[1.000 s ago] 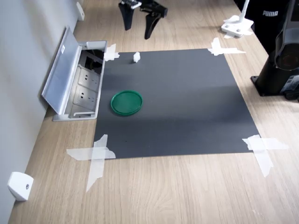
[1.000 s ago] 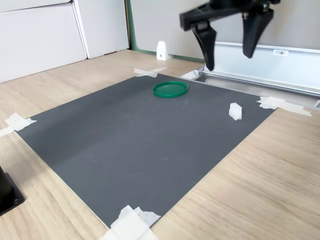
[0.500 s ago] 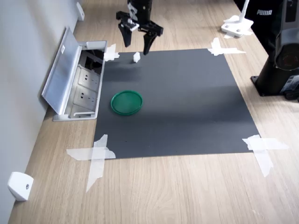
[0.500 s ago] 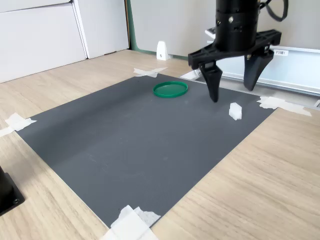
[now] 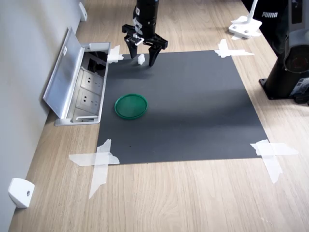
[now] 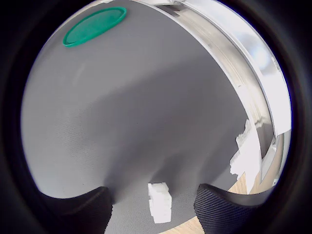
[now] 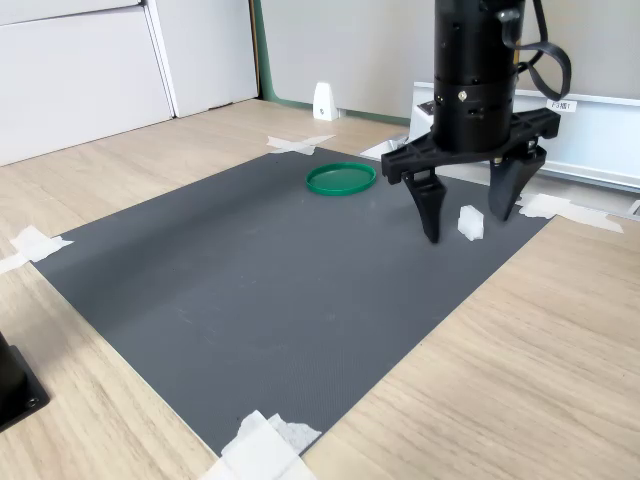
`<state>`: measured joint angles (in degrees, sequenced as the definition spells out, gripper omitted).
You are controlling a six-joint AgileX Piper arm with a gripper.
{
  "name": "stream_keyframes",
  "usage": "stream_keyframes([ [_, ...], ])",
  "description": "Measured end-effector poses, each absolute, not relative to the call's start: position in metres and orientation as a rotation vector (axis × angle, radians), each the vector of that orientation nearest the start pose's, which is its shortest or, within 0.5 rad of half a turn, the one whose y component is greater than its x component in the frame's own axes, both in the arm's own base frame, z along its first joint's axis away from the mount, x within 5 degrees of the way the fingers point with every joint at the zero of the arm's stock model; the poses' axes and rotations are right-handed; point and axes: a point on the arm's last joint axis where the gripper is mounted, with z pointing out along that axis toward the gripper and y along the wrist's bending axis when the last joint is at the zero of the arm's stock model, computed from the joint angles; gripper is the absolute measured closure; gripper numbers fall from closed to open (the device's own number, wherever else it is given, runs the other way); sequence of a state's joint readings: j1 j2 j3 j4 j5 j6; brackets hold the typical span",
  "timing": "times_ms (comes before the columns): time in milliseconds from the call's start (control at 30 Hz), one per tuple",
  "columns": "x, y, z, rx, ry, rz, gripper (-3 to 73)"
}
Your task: Grasp a white terminal and put it on the green lid.
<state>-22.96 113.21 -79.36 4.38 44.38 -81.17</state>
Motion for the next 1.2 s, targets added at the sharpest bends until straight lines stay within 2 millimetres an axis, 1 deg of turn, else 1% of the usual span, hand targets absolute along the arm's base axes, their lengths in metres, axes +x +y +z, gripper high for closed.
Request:
stream_keyframes([
  [167, 0.373, -0.153, 0.178, -1.341, 2.575, -0.279, 1.4],
  [233, 0.373, -0.153, 0.178, -1.342, 2.58, -0.272, 5.5],
  [267, 0.372, -0.153, 0.178, -1.342, 2.58, -0.27, 8.8],
  [367, 0.373, -0.153, 0.178, -1.34, 2.581, -0.273, 23.3],
  [467, 0.373, -0.153, 0.177, -1.317, 2.59, -0.271, 44.6],
  [533, 0.373, -0.153, 0.177, -1.288, 2.601, -0.27, 57.5],
  [567, 0.373, -0.153, 0.177, -1.266, 2.61, -0.267, 60.6],
  [667, 0.373, -0.153, 0.177, -1.19, 2.643, -0.26, 60.9],
  [767, 0.371, -0.152, 0.182, -1.118, 2.674, -0.245, 60.9],
  [833, 0.367, -0.15, 0.192, -1.072, 2.689, -0.235, 60.9],
  [900, 0.362, -0.147, 0.207, -1.028, 2.687, -0.232, 60.9],
  [967, 0.356, -0.143, 0.228, -0.973, 2.677, -0.237, 60.9],
  [1067, 0.348, -0.129, 0.254, -0.927, 2.663, -0.243, 60.9],
  [1133, 0.344, -0.114, 0.268, -0.913, 2.663, -0.236, 60.9],
  [1200, 0.342, -0.093, 0.277, -0.926, 2.666, -0.21, 60.9],
])
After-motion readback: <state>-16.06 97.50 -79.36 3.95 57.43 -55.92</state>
